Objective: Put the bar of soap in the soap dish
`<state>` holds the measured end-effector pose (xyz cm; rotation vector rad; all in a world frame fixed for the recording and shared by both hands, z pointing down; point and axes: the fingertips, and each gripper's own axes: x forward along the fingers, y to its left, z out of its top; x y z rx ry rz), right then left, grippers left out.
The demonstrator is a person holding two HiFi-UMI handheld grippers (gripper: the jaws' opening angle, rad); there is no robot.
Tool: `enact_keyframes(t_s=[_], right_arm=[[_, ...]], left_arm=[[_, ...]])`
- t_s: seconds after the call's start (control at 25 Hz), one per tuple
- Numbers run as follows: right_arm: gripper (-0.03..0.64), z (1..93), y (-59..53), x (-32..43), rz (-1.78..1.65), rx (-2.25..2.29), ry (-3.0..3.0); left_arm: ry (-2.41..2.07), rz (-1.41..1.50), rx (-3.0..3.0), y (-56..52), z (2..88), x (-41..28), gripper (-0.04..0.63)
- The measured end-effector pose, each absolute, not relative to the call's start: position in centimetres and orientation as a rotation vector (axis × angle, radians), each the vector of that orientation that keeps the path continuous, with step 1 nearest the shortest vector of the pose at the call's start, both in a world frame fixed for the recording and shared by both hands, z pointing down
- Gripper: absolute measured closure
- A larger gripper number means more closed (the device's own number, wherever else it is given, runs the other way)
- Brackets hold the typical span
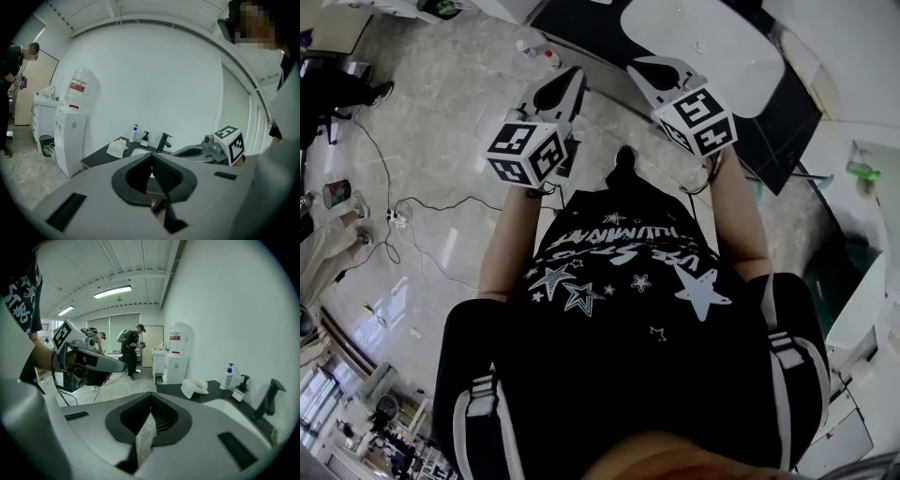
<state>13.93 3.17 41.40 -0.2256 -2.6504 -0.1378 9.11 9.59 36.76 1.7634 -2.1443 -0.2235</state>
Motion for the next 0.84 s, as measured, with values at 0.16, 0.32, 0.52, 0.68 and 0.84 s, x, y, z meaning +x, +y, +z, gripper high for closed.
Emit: enact_keyframes(t_s=[0.16, 0.32, 0.52, 0.68, 0.84], right_arm=[[0.609, 41.3, 5.9, 15.8, -0.154, -0.218, -2.65], [0.609, 41.6, 8.7, 18.0, -0.169, -0.19, -2.648], [0.609, 41.9, 12.8, 21.1, -0.18, -0.184, -2.644], [0.609, 41.7, 14.9, 23.4, -0.221, -0.185, -2.632], [0.609, 41.1, 17.3, 25.5, -0.238, -0.168, -2.644]], left_arm=[[-2.148, -0.236, 1.74, 12.9, 37.2, 11.0, 0.583], [-2.158, -0.258, 1.738, 16.6, 37.3, 13.1, 0.583], [-2.171, -0.279, 1.727, 21.2, 37.5, 15.7, 0.583], [-2.194, -0.315, 1.722, 23.9, 37.4, 17.8, 0.583], [-2.215, -0.323, 1.719, 27.0, 37.1, 19.4, 0.583]])
